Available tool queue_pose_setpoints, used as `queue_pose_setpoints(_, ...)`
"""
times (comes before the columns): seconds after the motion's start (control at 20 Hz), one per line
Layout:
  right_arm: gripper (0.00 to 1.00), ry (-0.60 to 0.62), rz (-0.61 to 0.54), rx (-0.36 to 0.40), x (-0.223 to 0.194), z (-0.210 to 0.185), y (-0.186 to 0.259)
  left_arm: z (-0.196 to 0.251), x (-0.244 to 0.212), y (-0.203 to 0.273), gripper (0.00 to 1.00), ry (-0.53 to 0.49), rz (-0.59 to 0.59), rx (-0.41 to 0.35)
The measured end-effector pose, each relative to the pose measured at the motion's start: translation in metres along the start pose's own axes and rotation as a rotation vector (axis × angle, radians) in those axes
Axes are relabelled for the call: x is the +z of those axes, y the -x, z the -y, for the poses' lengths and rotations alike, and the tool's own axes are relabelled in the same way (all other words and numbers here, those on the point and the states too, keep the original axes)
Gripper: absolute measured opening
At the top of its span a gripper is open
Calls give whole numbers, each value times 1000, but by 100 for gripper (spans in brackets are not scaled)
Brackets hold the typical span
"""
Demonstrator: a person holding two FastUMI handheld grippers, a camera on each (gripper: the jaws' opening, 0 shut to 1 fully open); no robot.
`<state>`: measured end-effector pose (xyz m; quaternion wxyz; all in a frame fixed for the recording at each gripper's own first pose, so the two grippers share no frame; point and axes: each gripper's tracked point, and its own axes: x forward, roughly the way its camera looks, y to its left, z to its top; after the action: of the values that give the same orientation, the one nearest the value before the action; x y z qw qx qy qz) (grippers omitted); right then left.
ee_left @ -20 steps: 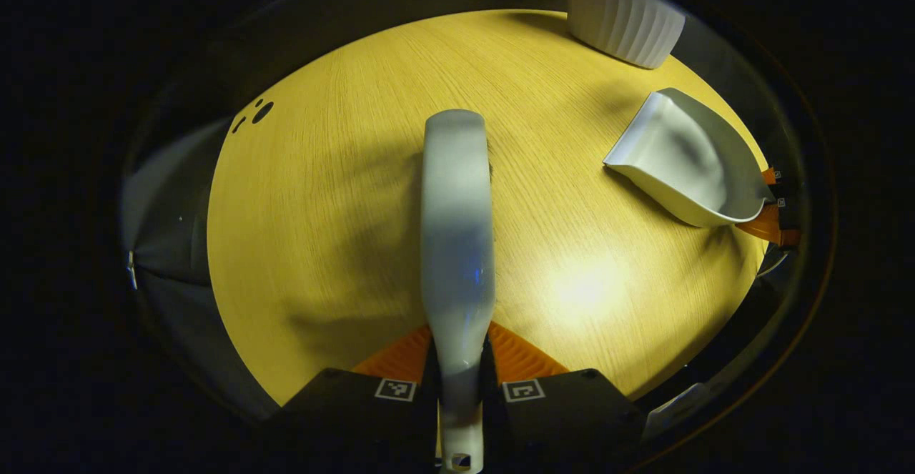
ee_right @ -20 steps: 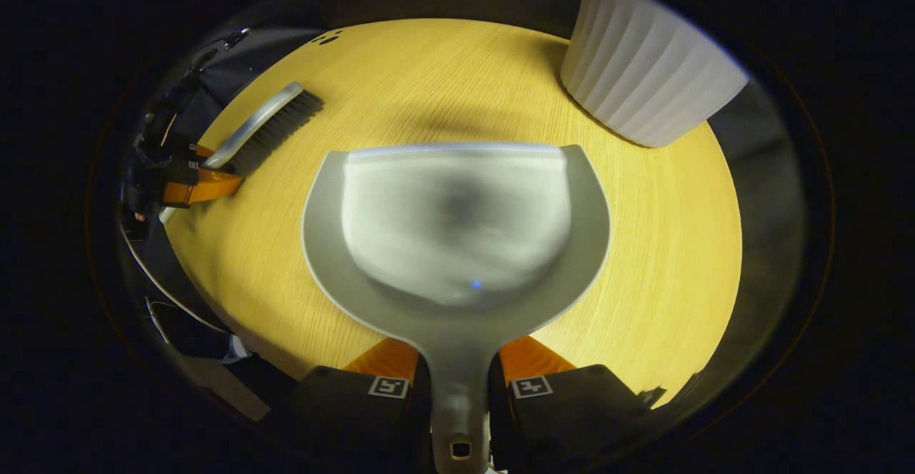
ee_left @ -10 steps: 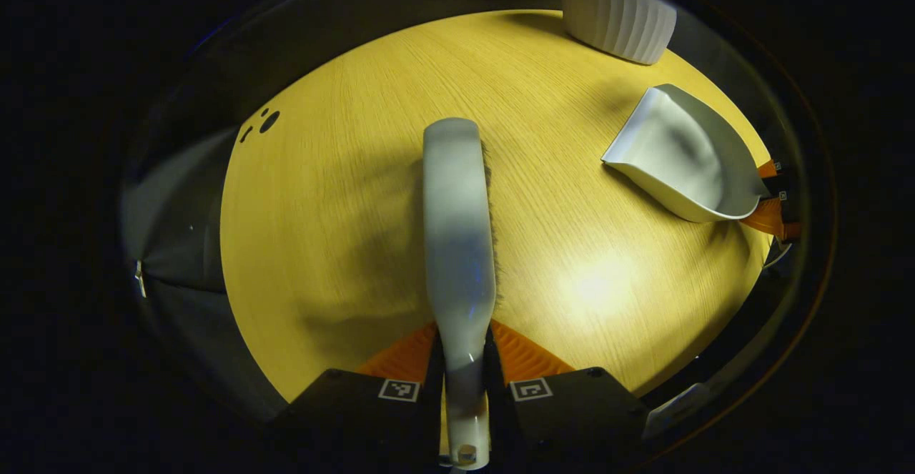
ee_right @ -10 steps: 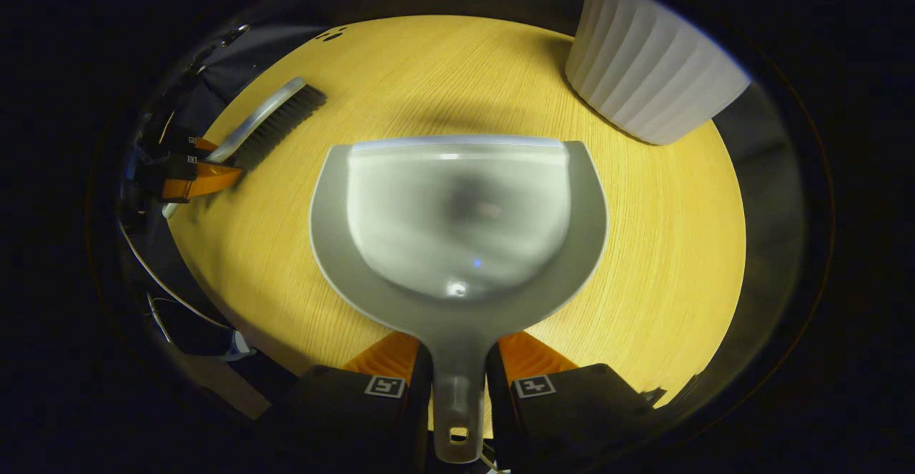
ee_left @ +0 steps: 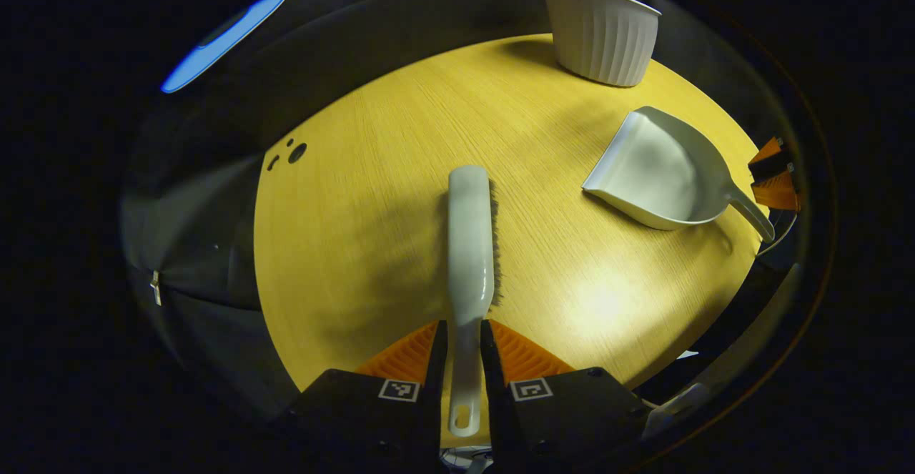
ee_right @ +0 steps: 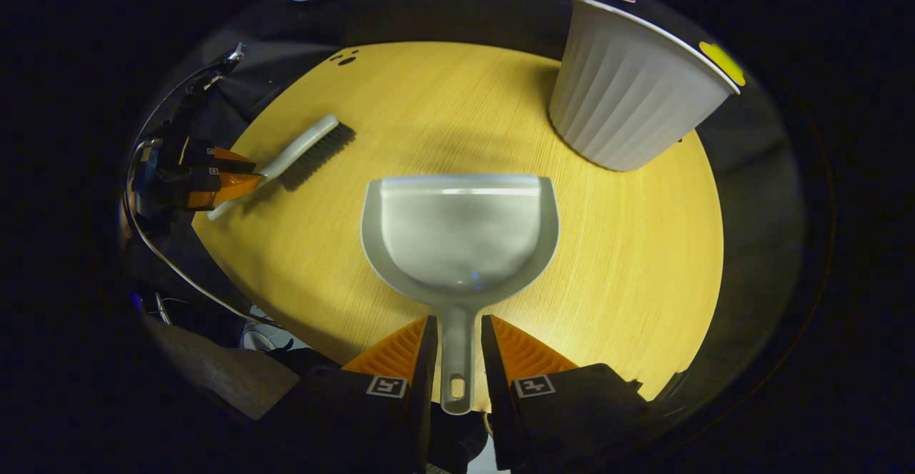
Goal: Pick up the small broom and dustpan from the desktop, sweep the trash into the dustpan with the broom, and then empty the trash into the garbage bin.
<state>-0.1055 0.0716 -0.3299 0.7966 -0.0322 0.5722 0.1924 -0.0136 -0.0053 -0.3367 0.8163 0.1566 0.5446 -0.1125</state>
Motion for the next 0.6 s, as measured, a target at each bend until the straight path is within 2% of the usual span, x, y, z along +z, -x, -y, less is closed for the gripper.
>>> queue_pose_setpoints(0.15, 39, -12, 122, 14, 24, -9, 30, -2, 14, 21, 32, 9, 76, -5)
queue_pose_setpoints(0.25, 36, -4, 203, -9, 39, -9, 50, 4, 38, 39, 32, 36, 211, -43)
queue_pose_setpoints(0.35, 39, 4, 290, -38, 57, -10, 66, 10, 63, 65, 31, 76, 353, -86)
queue_pose_setpoints(0.6, 37, -23, 522, -74, 102, -16, 113, 10, 120, 141, 31, 180, 679, -111)
